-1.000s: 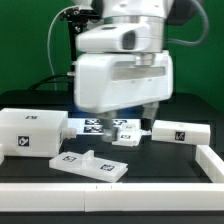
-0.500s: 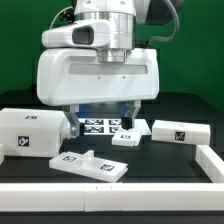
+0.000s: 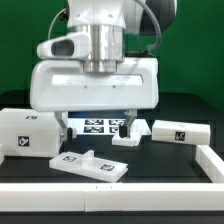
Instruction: Assemble cabinet
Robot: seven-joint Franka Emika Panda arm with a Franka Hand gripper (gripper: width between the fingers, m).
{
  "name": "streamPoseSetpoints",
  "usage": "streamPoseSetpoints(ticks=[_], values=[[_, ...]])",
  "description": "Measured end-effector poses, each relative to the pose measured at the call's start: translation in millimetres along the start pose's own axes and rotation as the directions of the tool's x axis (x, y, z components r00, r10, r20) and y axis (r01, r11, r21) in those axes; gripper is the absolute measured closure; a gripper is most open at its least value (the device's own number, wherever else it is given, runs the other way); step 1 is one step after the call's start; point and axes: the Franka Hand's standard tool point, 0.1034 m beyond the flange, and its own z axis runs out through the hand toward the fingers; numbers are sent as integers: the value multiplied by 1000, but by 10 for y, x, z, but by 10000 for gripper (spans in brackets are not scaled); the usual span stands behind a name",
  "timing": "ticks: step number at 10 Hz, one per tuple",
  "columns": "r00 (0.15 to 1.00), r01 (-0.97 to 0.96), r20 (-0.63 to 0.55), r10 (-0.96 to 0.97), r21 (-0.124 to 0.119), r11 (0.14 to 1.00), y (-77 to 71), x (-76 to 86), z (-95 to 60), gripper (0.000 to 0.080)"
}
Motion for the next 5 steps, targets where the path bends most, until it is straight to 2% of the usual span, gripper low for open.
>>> streamPoseSetpoints(ticks=[1, 4, 5], values=[[1000, -8, 7, 8, 24, 1000, 75, 49, -28, 4], [1000, -18, 0, 18, 18, 1000, 88, 46, -12, 4], [995, -96, -5, 96, 8, 995, 154, 6, 40, 4]])
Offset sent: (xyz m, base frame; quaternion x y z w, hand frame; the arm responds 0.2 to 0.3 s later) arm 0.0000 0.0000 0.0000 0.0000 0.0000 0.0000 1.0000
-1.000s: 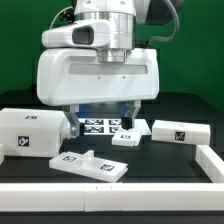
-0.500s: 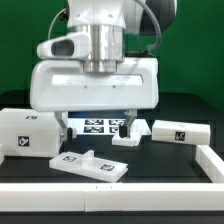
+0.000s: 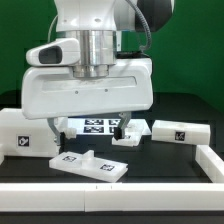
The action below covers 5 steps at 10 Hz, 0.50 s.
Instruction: Assemble cabinet
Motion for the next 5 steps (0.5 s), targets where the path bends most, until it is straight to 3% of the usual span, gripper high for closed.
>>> streamPoseSetpoints(ticks=[1, 2, 4, 5], values=[[995, -104, 0, 104, -7, 995, 26, -92, 68, 4], [977, -214, 19, 214, -4, 977, -59, -187, 131, 4], [952, -297, 91, 293, 27, 955, -65, -299, 265, 4], [958, -284, 41, 283, 16, 959, -77, -278, 303, 4]])
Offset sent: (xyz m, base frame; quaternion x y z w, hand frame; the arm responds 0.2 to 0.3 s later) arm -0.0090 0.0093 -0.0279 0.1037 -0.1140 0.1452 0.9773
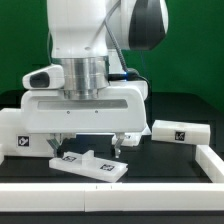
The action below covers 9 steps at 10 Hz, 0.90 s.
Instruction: Assemble cabinet
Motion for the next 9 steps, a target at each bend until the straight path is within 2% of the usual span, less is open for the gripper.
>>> streamPoseSetpoints(ticks=[2, 3, 4, 6, 7, 8, 9], values=[[1000, 6, -19, -7, -7, 1000, -22, -34, 25, 4], [1000, 6, -19, -6, -7, 1000, -20, -34, 25, 134], [1000, 6, -19, -6, -7, 1000, -20, -34, 25, 134], [1000, 6, -19, -6, -7, 1000, -20, -34, 25, 406], [1000, 6, -19, -6, -7, 1000, -20, -34, 25, 406], [1000, 6, -19, -6, -7, 1000, -19, -33, 25, 589], [999, 31, -20, -32, -8, 999, -2, -9, 19, 717]])
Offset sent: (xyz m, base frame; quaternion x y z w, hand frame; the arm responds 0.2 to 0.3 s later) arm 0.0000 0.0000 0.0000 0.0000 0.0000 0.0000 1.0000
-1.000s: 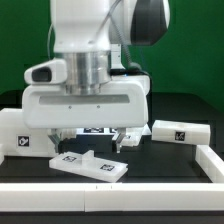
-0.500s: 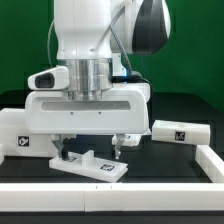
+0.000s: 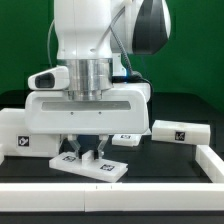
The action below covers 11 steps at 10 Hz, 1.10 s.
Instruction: Assemble cabinet
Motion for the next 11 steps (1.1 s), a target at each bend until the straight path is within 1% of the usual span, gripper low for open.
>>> streamPoseSetpoints(ticks=[1, 2, 3, 4, 5, 6, 7, 8, 10, 11], values=[[998, 61, -2, -61, 1, 998, 58, 102, -21, 737], [996, 92, -11, -92, 1, 996, 103, 223, -49, 737], [992, 122, -13, -122, -3, 992, 181, 309, -64, 737], [988, 150, -19, -151, -14, 989, 339, 371, -55, 737], [989, 145, -16, -145, -25, 989, 507, 372, -14, 737], [991, 132, -21, -132, -34, 991, 628, 384, -6, 737], [992, 126, -21, -126, -37, 991, 696, 385, -6, 737], [992, 127, -22, -128, -38, 991, 724, 386, -8, 735], [991, 129, -22, -130, -37, 991, 712, 388, -7, 734], [991, 129, -21, -130, -37, 991, 711, 385, -4, 567]])
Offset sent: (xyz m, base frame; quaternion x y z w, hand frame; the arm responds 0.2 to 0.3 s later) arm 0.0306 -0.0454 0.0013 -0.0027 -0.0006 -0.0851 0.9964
